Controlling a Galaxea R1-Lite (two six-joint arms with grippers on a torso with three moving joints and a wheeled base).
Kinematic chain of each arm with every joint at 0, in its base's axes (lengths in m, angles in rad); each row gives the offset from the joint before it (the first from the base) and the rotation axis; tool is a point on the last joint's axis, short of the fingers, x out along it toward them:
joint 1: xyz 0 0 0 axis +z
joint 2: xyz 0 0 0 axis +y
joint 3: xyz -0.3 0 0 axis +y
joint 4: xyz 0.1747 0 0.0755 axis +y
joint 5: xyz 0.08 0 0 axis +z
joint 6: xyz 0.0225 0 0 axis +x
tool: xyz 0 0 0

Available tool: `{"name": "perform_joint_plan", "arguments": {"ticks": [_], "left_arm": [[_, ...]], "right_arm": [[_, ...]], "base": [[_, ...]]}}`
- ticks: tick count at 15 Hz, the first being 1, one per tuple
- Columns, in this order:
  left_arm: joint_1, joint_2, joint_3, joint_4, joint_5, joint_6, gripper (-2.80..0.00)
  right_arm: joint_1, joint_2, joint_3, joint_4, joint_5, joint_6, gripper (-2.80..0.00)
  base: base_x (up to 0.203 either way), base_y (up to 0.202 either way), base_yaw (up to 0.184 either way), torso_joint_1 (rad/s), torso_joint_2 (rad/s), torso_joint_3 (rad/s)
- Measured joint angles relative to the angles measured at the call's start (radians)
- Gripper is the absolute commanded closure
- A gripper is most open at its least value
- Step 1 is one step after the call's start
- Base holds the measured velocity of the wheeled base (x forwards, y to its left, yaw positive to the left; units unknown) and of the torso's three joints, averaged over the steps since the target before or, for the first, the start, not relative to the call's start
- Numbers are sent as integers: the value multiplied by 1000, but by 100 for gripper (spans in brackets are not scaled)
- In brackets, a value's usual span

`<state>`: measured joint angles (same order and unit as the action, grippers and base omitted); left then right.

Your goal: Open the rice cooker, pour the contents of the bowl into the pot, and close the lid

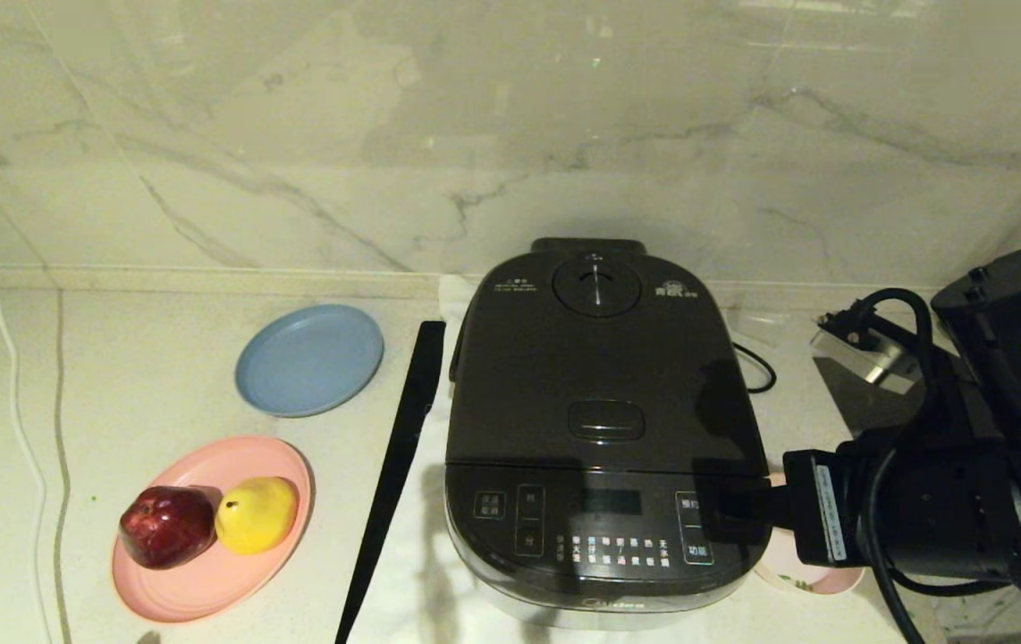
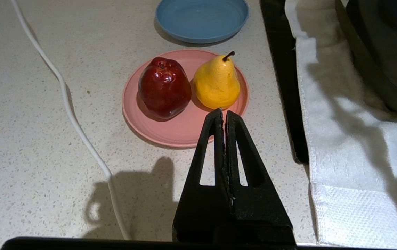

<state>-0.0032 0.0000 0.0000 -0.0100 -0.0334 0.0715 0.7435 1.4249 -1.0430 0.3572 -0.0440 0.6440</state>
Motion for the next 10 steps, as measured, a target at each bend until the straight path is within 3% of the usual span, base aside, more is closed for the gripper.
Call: {"name": "perform_joint_plan", "arguments": {"ticks": [10], "left_arm": [[0,0,0,0,0,0,0]], "right_arm": [[-6,-6,-7,1,-1,0,0]], "base": [[0,0,0,0,0,0]]}}
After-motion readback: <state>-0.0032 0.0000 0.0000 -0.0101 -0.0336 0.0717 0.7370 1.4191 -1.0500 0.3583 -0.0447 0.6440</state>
